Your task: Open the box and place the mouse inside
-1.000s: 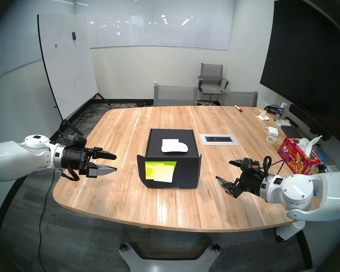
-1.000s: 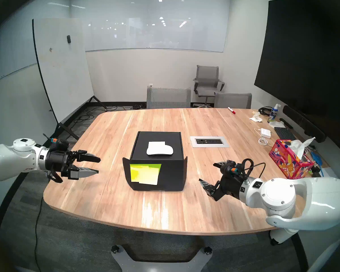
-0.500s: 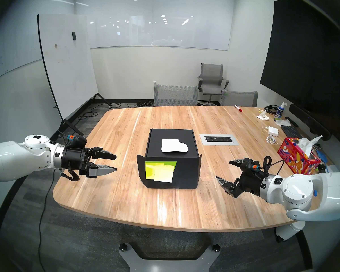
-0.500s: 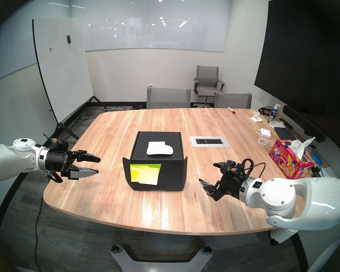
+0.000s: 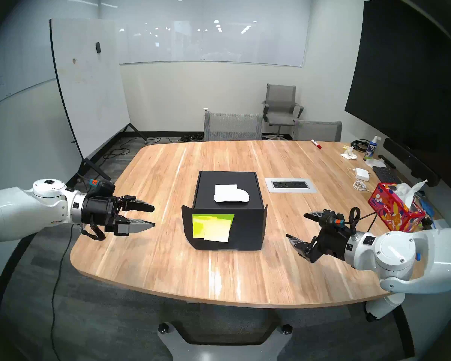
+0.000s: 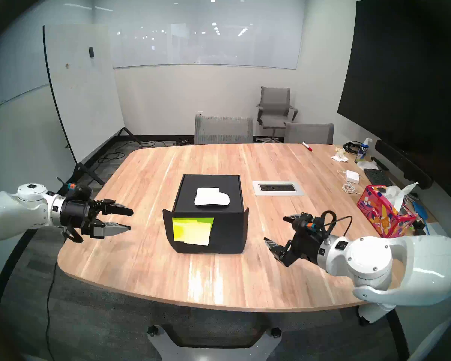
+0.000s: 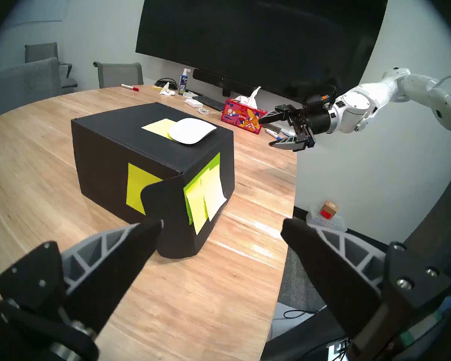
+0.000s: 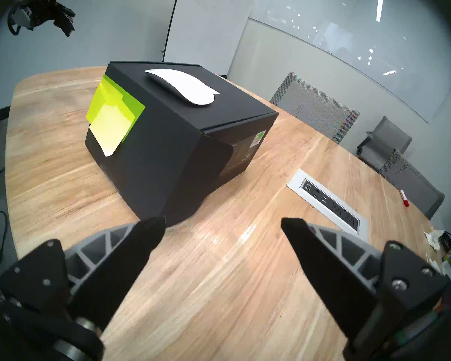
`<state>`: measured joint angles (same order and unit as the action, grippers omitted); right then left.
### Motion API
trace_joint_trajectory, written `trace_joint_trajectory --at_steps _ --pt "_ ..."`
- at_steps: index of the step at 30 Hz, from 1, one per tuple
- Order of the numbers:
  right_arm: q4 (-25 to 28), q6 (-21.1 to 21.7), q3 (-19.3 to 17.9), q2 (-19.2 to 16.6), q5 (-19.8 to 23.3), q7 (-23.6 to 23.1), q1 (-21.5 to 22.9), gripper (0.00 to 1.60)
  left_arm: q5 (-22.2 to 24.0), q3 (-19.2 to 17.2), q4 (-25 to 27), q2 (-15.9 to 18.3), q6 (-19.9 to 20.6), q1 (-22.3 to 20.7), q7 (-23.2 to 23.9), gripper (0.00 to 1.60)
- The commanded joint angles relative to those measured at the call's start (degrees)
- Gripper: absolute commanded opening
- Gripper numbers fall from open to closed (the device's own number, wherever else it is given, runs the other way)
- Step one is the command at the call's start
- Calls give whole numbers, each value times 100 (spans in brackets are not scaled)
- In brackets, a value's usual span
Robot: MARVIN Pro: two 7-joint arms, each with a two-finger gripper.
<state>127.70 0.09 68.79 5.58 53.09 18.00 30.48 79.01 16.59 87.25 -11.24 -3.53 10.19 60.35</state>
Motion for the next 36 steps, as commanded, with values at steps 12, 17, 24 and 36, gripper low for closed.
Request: trace_joint_trajectory --at_steps 12,17,24,36 --pt "-2 -10 -24 15 -8 10 35 160 14 -61 0 -4 2 -67 -5 160" --pt "-2 -10 -24 15 -8 10 35 160 14 -61 0 -4 2 -68 -5 160" --pt "-2 -10 -25 15 -8 10 35 160 14 -60 0 -4 1 -68 -5 160" --pt "-58 -16 -44 66 86 -54 22 160 14 -59 0 -4 1 -69 -5 160"
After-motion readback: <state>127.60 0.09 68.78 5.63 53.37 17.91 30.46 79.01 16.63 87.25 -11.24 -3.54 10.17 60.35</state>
